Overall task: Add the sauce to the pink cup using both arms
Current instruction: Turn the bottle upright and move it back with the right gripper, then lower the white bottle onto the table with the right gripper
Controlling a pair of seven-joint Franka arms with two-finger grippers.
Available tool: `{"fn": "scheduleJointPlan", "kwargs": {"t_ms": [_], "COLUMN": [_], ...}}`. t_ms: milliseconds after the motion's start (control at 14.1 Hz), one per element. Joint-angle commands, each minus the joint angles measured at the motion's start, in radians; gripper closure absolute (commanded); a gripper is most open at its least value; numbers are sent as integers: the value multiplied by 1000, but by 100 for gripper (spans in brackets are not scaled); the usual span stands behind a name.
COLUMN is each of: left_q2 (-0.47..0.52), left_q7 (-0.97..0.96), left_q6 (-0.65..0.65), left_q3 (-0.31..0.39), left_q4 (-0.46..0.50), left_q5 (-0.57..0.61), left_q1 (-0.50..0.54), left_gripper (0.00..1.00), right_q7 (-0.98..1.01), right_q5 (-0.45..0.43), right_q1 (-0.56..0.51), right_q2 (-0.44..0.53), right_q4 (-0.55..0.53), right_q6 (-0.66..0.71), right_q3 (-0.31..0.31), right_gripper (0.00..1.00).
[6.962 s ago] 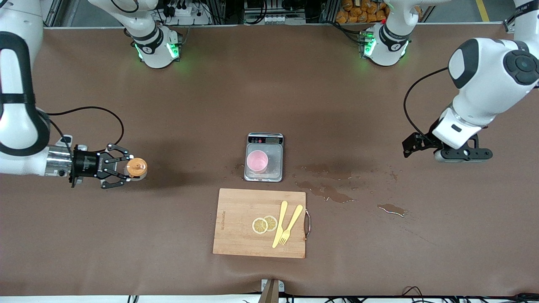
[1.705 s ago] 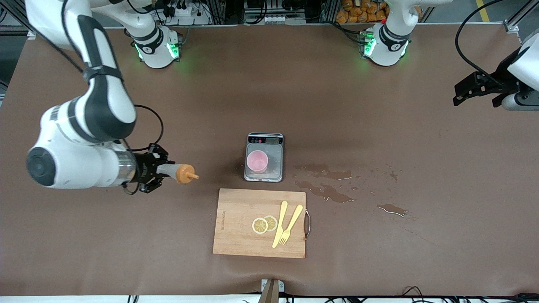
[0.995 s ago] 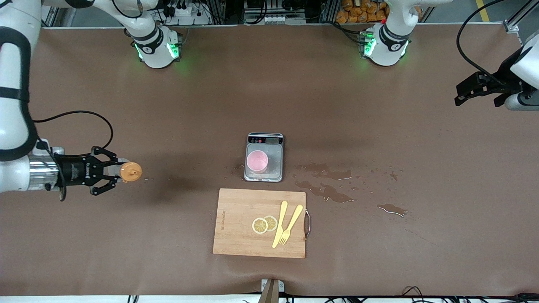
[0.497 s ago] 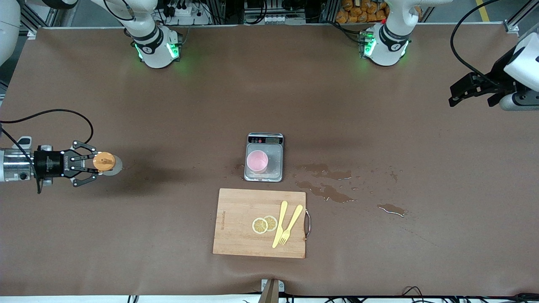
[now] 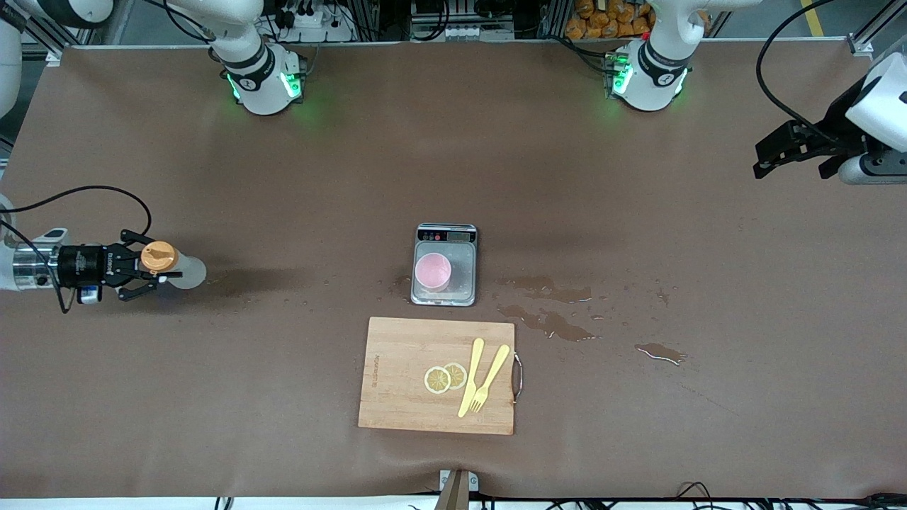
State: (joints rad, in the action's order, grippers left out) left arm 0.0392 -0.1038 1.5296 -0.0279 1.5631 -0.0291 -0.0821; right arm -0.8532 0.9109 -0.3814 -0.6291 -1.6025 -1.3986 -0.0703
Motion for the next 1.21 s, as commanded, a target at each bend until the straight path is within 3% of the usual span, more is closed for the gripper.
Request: {"fn": "scheduleJointPlan", "kwargs": {"t_ms": [0, 710, 923, 1137], "left_q2": [19, 19, 19, 19], "left_q7": [-13, 1, 140, 133], "left_q6": [-8, -32, -60, -60], "left_q3": [-3, -23, -23, -23], "left_q4": [3, 6, 6, 5], "left_q5": [-37, -22, 34, 31], "left_q1": [5, 4, 4, 7], "left_gripper": [0, 0, 0, 0], "right_q7": [106, 336, 350, 368], "right_q5": [62, 85, 85, 85], "right_q1": [-54, -119, -122, -126], "right_q2": [-59, -213, -245, -254], "right_q4": [0, -7, -8, -17], "right_q6": [50, 70, 66, 63], "right_q3": [18, 18, 18, 18], "right_gripper": [84, 81, 78, 78]}}
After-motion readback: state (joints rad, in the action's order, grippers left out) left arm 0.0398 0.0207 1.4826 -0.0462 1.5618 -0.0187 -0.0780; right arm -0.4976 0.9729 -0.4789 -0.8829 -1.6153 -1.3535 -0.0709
